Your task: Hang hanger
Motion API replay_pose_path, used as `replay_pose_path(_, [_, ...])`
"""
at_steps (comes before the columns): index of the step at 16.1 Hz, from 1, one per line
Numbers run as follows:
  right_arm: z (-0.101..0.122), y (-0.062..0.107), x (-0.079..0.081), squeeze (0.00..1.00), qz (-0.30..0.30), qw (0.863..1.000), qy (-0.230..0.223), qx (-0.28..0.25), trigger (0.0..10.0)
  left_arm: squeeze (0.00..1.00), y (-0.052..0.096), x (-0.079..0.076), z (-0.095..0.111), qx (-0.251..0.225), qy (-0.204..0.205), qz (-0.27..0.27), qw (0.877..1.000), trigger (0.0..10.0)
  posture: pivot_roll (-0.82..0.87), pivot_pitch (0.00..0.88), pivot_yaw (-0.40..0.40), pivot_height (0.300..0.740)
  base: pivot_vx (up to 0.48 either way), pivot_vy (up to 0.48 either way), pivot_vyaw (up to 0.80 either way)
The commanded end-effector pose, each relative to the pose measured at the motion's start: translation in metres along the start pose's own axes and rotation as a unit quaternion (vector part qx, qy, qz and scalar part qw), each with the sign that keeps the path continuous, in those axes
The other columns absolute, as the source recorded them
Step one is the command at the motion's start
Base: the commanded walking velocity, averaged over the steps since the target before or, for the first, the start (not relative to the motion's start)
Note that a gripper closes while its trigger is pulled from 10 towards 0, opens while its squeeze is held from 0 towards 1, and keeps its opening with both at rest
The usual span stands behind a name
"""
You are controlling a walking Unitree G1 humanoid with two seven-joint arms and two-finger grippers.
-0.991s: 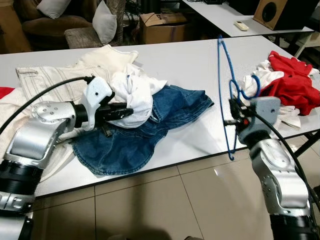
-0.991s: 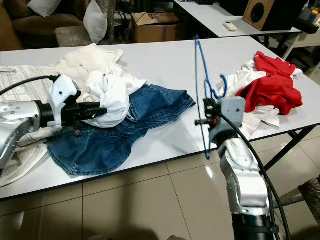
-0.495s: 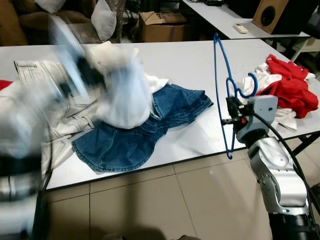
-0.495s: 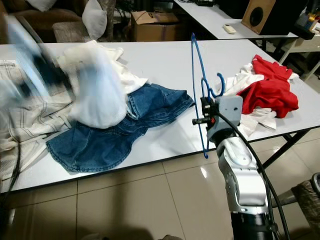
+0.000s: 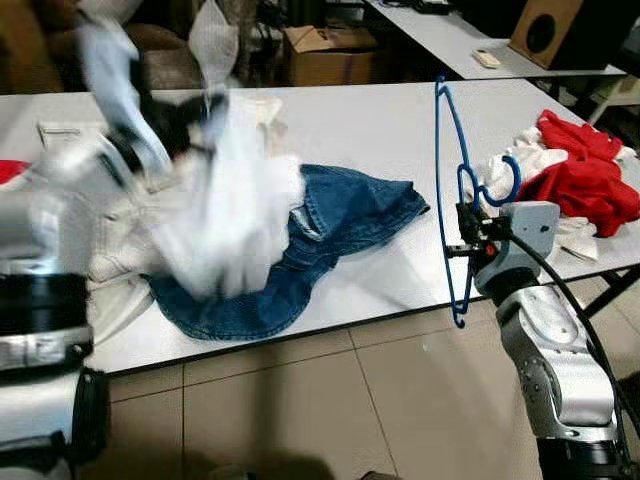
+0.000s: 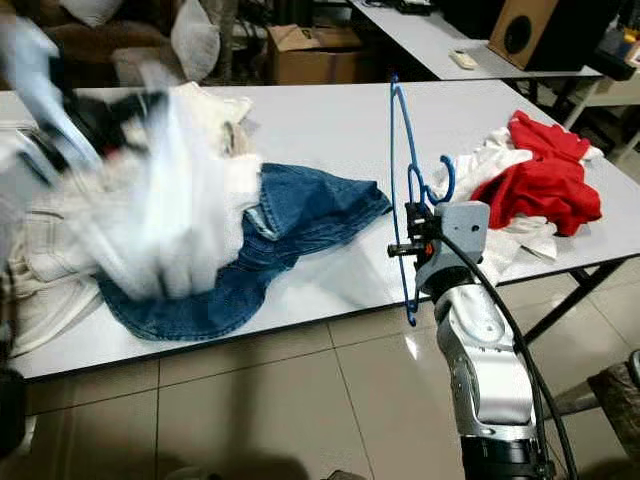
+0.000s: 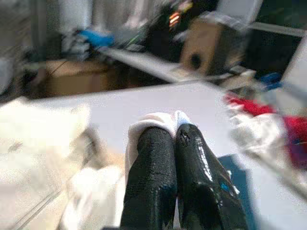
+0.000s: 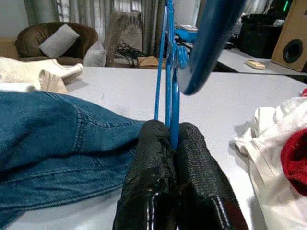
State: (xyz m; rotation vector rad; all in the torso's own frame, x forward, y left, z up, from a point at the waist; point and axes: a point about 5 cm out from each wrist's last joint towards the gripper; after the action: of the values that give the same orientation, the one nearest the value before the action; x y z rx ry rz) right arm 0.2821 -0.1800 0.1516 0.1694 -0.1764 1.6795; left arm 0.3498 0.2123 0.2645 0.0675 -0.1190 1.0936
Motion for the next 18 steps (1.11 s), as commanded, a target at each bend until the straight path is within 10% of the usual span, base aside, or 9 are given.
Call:
replay_pose_path(1, [0.007, 0.001, -0.002, 0.0, -0.004, 1.0, 0.004, -0.008, 10.0, 0.0, 0.0, 0.012, 0.006, 0.002, -0.03, 0.054, 0.998, 0.0, -0.11, 0.0, -0.051, 0.74, 0.0, 0.0, 0.0])
replay_pose_path(5, [0.006, 0.001, -0.002, 0.0, -0.002, 1.0, 0.007, -0.005, 10.0, 0.0, 0.0, 0.012, 0.002, 0.023, -0.075, 0.056, 0.995, 0.0, -0.1, 0.0, -0.059, 0.74, 0.0, 0.0, 0.0])
replay_pose_path(8, [0.006, -0.002, 0.0, 0.0, 0.004, 1.0, 0.008, -0.002, 10.0, 0.0, -0.003, -0.014, 0.0, 0.03, -0.096, -0.045, 0.994, 0.0, -0.1, 0.0, -0.062, 0.74, 0.0, 0.0, 0.0])
replay_pose_path(9, [0.006, -0.002, 0.0, 0.0, 0.003, 1.0, 0.008, -0.004, 10.0, 0.0, -0.007, -0.028, 0.024, -0.047, -0.029, -0.083, 0.995, 0.0, -0.1, 0.0, -0.058, 0.74, 0.0, 0.0, 0.0])
replay_pose_path(10, [0.007, -0.002, 0.0, 0.0, 0.0, 1.0, 0.005, -0.008, 10.0, 0.0, -0.008, -0.031, 0.061, -0.167, 0.122, -0.111, 0.972, 0.0, -0.1, 0.0, -0.051, 0.74, 0.0, 0.0, 0.0])
replay_pose_path(11, [0.007, -0.002, -0.001, 0.0, -0.002, 1.0, 0.004, -0.009, 10.0, 0.0, -0.008, -0.026, 0.071, -0.192, 0.173, -0.106, 0.96, 0.0, -0.1, 0.0, -0.046, 0.74, 0.0, 0.0, 0.0])
replay_pose_path(13, [0.006, 0.0, 0.0, 0.0, -0.005, 1.0, 0.003, -0.009, 10.0, 0.0, -0.014, -0.021, 0.049, -0.111, 0.086, -0.074, 0.987, 0.0, -0.1, 0.0, -0.036, 0.74, 0.0, 0.0, 0.0])
replay_pose_path(18, [0.004, 0.003, -0.001, 0.0, -0.011, 1.0, 0.002, -0.009, 10.0, 0.0, -0.017, -0.026, 0.041, -0.071, 0.071, -0.068, 0.993, 0.0, -0.1, 0.0, -0.024, 0.74, 0.0, 0.0, 0.0])
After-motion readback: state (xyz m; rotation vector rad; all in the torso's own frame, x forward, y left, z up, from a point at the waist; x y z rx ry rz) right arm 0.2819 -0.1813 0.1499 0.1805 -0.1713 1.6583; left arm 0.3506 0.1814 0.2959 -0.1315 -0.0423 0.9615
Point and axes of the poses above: a point about 5 cm out from each wrist's last joint towards the gripper, its own y axis pointing back from the gripper into the wrist, its own z axis along the axis of the wrist's last joint, x = y × z, and after that the axes turned 12 degrees about -y, right-handed
